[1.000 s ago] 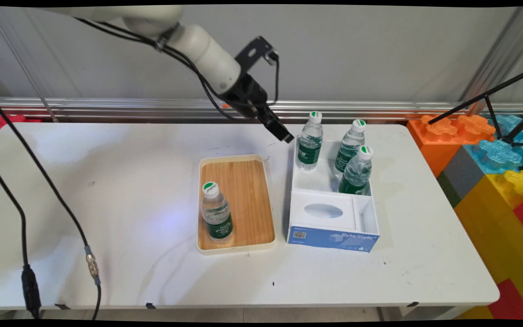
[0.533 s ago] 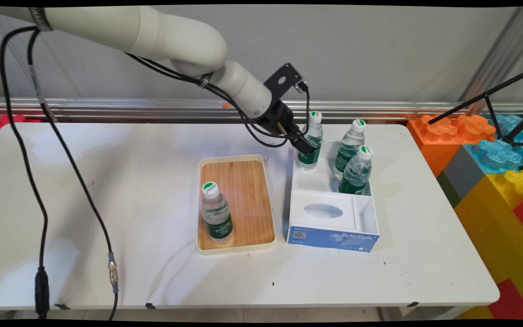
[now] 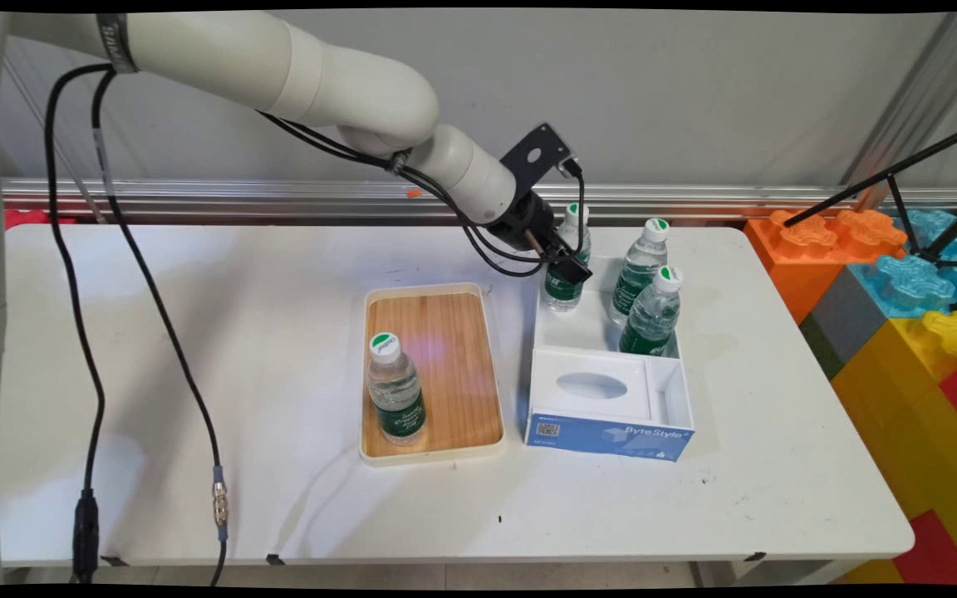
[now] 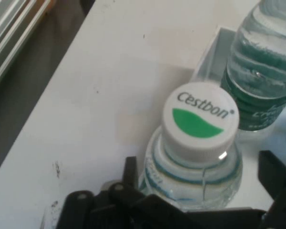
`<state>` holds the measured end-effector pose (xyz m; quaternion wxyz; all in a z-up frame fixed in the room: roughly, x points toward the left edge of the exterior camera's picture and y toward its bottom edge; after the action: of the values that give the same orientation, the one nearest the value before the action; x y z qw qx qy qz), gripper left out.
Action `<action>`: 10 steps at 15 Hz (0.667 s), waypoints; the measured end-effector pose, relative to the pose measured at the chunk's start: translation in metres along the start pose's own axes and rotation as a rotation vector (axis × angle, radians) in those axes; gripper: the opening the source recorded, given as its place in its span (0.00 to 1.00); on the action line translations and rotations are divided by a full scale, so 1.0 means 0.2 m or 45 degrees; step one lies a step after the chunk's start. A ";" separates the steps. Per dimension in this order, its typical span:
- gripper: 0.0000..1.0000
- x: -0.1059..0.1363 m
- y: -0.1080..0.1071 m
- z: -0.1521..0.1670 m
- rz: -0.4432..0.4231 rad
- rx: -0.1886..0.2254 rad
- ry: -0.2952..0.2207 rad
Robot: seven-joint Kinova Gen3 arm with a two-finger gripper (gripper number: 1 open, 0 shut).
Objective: Pick up the green bottle from the white box, then place the picked object on the tray
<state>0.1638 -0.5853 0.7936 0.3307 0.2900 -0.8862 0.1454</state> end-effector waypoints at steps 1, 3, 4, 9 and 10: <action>1.00 0.00 0.00 0.01 0.006 0.002 0.002; 0.00 0.01 0.01 0.01 0.021 0.007 0.004; 0.00 0.00 0.01 0.01 0.029 0.011 0.004; 0.00 -0.01 0.02 0.00 0.047 0.027 0.002; 0.00 -0.01 0.02 -0.02 0.045 0.033 0.005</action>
<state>0.1642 -0.5795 0.7951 0.3261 0.2781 -0.8886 0.1632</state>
